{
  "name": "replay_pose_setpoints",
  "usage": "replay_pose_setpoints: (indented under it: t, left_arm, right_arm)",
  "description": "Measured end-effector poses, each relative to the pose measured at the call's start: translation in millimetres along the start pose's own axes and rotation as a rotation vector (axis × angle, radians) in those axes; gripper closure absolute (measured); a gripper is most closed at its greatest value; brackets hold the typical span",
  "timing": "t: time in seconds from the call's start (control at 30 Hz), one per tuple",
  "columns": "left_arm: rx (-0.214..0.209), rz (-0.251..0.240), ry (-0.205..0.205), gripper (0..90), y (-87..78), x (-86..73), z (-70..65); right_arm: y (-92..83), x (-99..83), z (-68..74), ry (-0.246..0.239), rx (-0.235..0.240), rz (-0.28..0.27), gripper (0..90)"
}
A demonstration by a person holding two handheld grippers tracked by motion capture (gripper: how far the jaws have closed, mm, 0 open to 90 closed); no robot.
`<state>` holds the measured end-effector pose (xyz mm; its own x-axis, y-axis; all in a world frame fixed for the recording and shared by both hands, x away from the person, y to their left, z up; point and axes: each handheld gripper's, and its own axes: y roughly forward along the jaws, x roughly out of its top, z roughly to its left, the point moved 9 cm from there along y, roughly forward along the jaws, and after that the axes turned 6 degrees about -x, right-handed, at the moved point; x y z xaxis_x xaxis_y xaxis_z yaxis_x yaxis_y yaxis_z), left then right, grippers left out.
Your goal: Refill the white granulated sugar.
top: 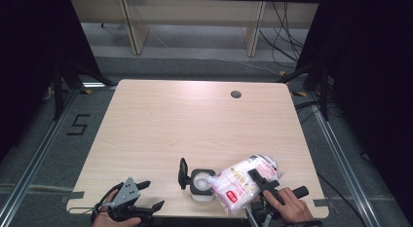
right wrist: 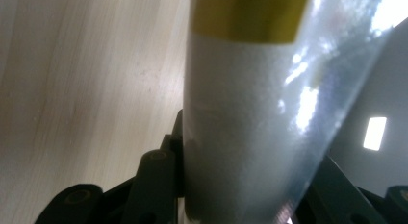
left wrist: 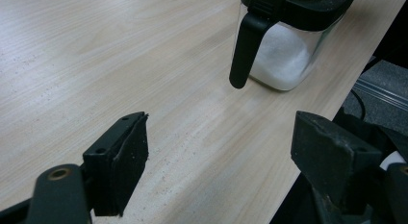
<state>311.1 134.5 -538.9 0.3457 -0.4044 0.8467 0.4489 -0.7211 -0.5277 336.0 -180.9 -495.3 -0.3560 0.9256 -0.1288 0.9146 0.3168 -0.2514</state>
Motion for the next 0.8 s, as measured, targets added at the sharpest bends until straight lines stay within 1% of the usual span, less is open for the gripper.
replay_pose_setpoints:
  t: [0.03,0.07,0.13,0.2,0.23,0.27,0.3,0.33,0.37,0.4,0.43,0.47,0.5,0.53,0.57,0.6,0.63,0.67,0.7,0.73,0.77,0.8]
  left_arm:
    - [-0.001,-0.019,-0.018,20.2,1.2,1.0,-1.7]
    - [0.002,-0.016,-0.020,20.1,0.7,0.8,-1.8]
    - [-0.001,-0.019,-0.018,20.1,0.9,1.4,-1.3]
    - [0.000,-0.018,-0.019,20.2,0.7,1.0,-1.4]
    - [0.001,-0.007,-0.019,20.1,-0.4,-0.2,-1.5]
    - [0.001,-0.013,-0.036,20.1,0.0,-0.1,-2.3]
    - [0.000,-0.018,-0.039,20.1,0.1,0.5,-2.4]
    - [0.005,-0.022,-0.047,20.1,0.0,0.8,-2.2]
    - [0.007,-0.021,-0.040,20.1,-0.5,0.8,-1.5]
    - [0.008,-0.017,-0.015,20.1,-1.3,0.8,0.3]
    - [0.009,-0.018,-0.011,20.1,-1.7,0.8,0.7]
    - [0.008,-0.013,-0.008,20.1,-2.2,0.6,1.0]
    - [0.009,-0.016,-0.011,20.2,-1.7,1.1,1.1]
    - [0.012,-0.025,-0.013,20.2,-0.8,1.7,1.2]
    - [0.007,-0.021,-0.015,20.1,-0.5,1.4,0.1]
    - [0.004,-0.016,-0.027,20.1,-0.5,0.4,-1.3]
    - [0.004,-0.020,-0.045,20.1,0.1,0.3,-2.5]
    - [0.000,-0.017,-0.045,20.1,0.0,0.3,-2.5]
    - [0.007,-0.020,-0.044,20.1,-0.2,0.7,-1.9]
    - [0.008,-0.021,-0.017,20.1,-0.7,1.3,0.0]
    - [0.009,-0.024,-0.022,20.1,-0.9,1.4,-0.2]
    - [0.013,-0.019,-0.010,20.1,-1.8,0.8,0.9]
  right_arm:
    - [-1.3,1.0,0.0,0.013,0.003,-0.006,66.0]
    - [-1.8,3.8,-1.8,0.015,-0.005,-0.031,66.1]
    - [-4.6,7.6,-2.5,0.055,-0.005,-0.055,66.2]
    - [-5.6,10.8,-3.2,0.103,0.005,-0.082,66.3]
    - [-6.2,11.4,-4.5,0.123,-0.002,-0.089,66.3]
    - [-7.2,11.2,-5.9,0.146,0.006,-0.096,66.3]
    - [-7.0,11.2,-4.0,0.190,0.016,-0.104,66.3]
    - [-6.8,10.8,-3.0,0.233,0.015,-0.113,66.3]
    - [-6.1,11.0,-4.2,0.237,0.024,-0.126,66.3]
    - [-6.0,10.7,-3.5,0.250,0.029,-0.127,66.4]
    - [-5.4,10.3,-5.0,0.238,0.026,-0.138,66.4]
    - [-5.1,10.8,-3.7,0.263,0.034,-0.147,66.4]
    - [-5.2,10.6,-2.8,0.274,0.039,-0.150,66.4]
    - [-5.7,11.4,3.0,0.342,0.061,-0.147,66.5]
    - [-6.5,11.6,4.3,0.354,0.069,-0.142,66.5]
    - [-6.5,13.0,3.9,0.360,0.064,-0.160,66.5]
    - [-6.6,12.4,1.3,0.337,0.058,-0.166,66.5]
    - [-8.2,12.4,4.1,0.390,0.077,-0.162,66.5]
    - [-5.8,11.2,-1.4,0.338,0.058,-0.184,66.5]
    - [-6.6,10.0,2.7,0.416,0.070,-0.172,66.6]
    - [-6.0,9.5,0.9,0.407,0.070,-0.182,66.6]
    - [-4.0,8.8,-4.6,0.359,0.055,-0.210,66.6]
